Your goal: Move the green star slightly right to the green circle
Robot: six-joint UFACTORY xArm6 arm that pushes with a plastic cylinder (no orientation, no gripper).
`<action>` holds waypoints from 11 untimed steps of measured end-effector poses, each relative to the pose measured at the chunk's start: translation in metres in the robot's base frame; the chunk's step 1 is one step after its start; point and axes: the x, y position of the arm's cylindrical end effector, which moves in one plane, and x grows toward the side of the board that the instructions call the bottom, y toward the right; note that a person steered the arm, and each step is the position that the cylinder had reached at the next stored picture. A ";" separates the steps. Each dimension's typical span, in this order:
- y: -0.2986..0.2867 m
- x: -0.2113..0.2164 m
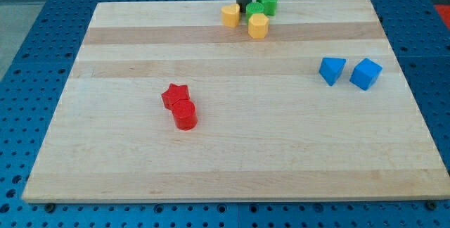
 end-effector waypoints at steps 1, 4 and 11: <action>-0.007 -0.003; -0.010 -0.032; 0.047 -0.027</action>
